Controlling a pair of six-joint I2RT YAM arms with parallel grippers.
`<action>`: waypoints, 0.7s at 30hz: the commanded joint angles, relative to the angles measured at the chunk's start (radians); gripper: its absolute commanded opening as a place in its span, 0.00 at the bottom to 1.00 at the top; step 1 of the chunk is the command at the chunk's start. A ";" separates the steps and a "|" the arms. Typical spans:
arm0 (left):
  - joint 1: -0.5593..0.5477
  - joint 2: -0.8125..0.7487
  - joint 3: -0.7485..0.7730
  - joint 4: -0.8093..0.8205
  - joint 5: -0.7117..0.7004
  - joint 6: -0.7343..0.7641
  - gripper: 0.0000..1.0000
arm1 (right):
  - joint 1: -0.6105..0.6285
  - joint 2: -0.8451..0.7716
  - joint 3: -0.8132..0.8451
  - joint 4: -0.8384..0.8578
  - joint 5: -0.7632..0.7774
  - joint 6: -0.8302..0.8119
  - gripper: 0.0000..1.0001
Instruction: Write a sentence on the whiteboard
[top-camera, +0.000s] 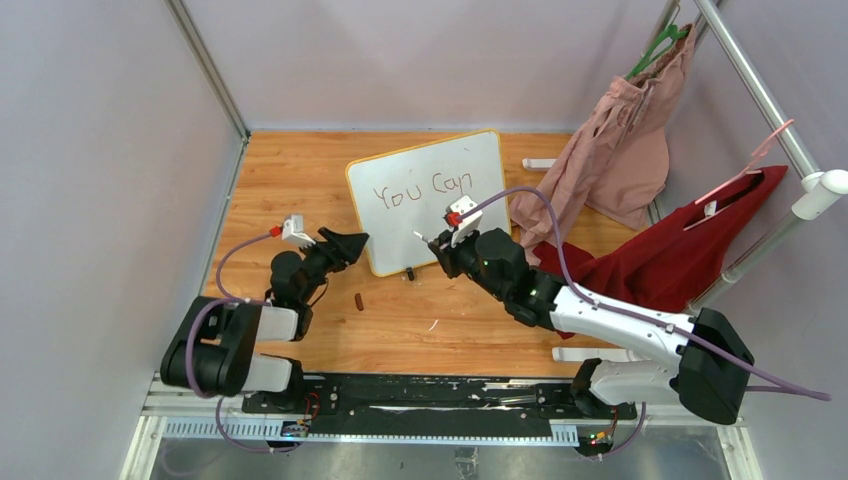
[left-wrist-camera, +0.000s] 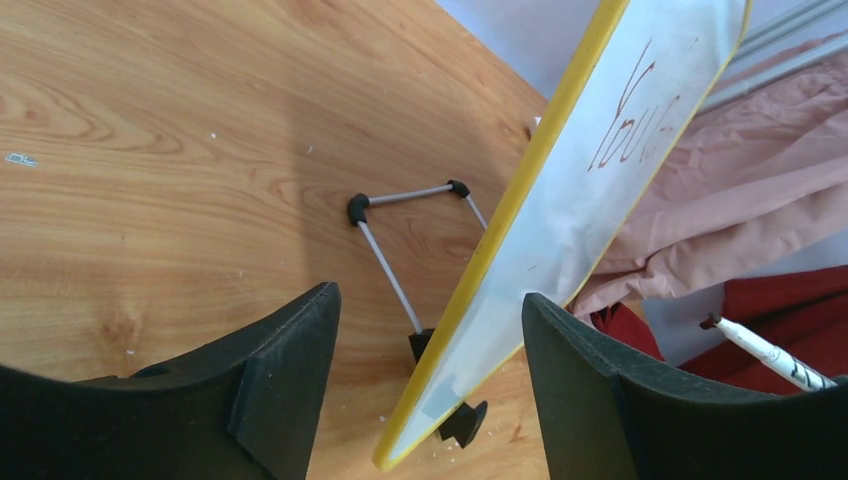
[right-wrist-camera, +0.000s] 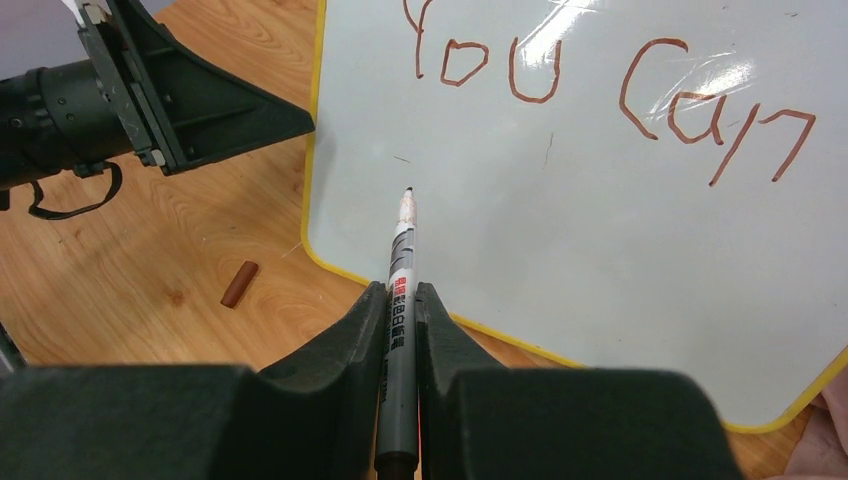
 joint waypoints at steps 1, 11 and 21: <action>0.037 0.152 -0.048 0.419 0.115 -0.043 0.72 | 0.012 -0.030 -0.011 0.025 -0.014 -0.021 0.00; 0.042 0.228 -0.074 0.487 0.134 -0.017 0.78 | 0.013 -0.044 -0.015 0.019 -0.018 -0.027 0.00; 0.041 0.180 -0.049 0.487 0.141 -0.012 0.80 | 0.013 -0.040 -0.001 0.018 -0.042 -0.024 0.00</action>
